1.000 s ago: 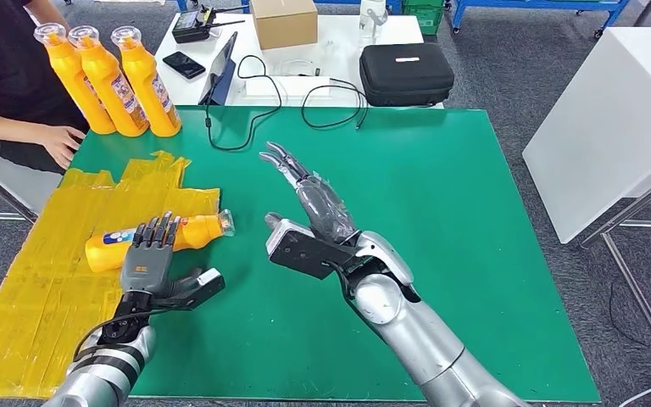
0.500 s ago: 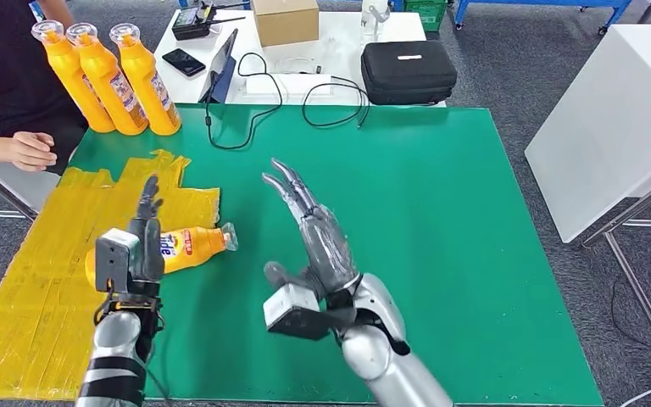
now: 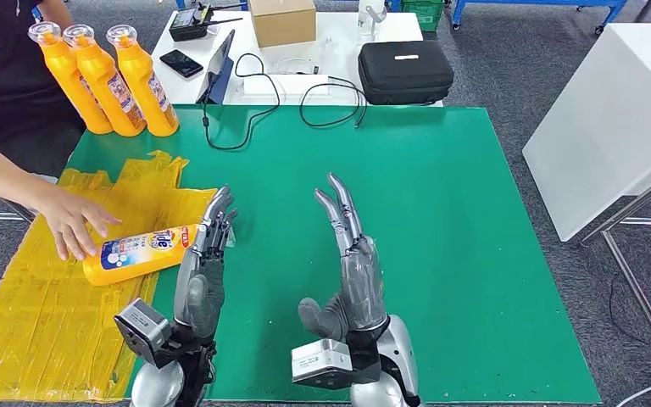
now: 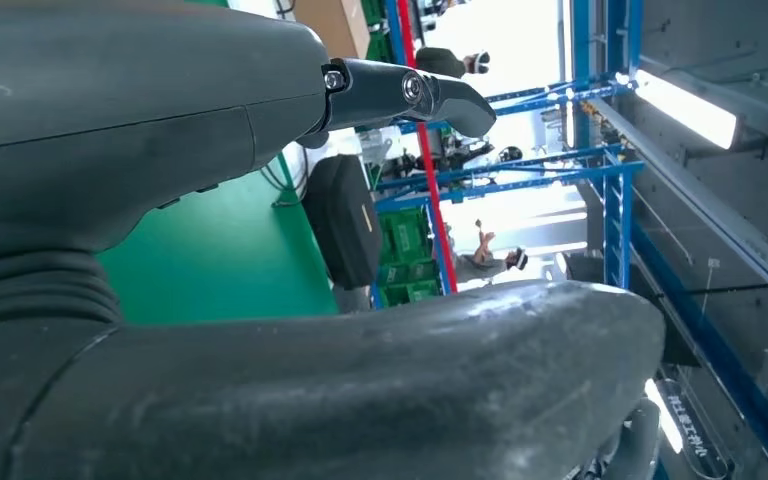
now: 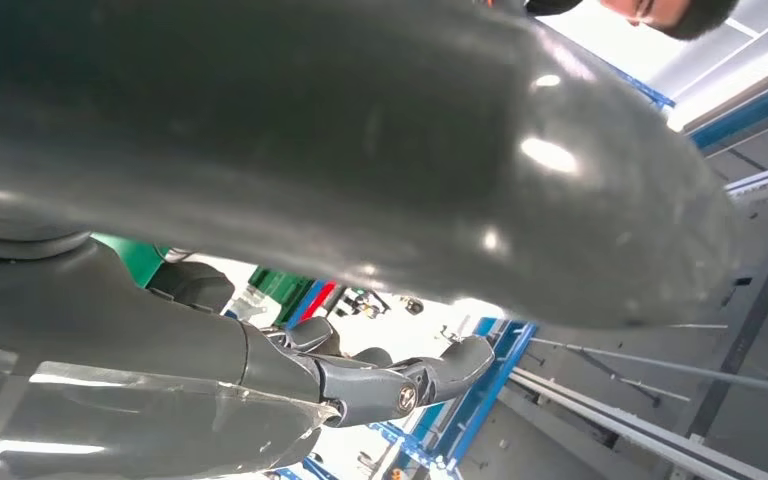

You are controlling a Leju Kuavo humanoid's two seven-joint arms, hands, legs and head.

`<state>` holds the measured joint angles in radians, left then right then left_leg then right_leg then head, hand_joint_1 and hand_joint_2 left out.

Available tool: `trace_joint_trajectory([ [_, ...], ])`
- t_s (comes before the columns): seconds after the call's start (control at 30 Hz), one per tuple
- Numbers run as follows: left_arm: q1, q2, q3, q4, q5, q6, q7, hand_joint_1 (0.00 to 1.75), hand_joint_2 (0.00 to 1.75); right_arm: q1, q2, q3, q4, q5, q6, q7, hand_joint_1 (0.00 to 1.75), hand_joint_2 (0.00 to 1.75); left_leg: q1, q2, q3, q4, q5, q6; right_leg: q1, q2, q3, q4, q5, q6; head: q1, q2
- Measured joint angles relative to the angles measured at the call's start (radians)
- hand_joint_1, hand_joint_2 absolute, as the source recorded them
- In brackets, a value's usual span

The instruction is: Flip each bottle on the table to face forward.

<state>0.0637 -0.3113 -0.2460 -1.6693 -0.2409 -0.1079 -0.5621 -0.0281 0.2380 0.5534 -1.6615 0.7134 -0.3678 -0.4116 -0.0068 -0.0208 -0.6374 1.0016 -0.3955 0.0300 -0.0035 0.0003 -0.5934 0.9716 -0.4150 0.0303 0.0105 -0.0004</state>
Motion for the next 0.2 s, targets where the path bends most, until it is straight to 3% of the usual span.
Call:
trace_joint_trajectory([
  [0.2,0.026,0.007,0.000,-0.056,0.017,0.052,-0.055,0.00,0.00,0.031,0.001,-0.038,-0.023,-0.125,0.038,-0.008,0.00,0.00,0.000,0.000,0.000,0.000,0.000,0.000,0.001,0.000,0.001,0.000,0.000,0.000,0.000,0.000],
])
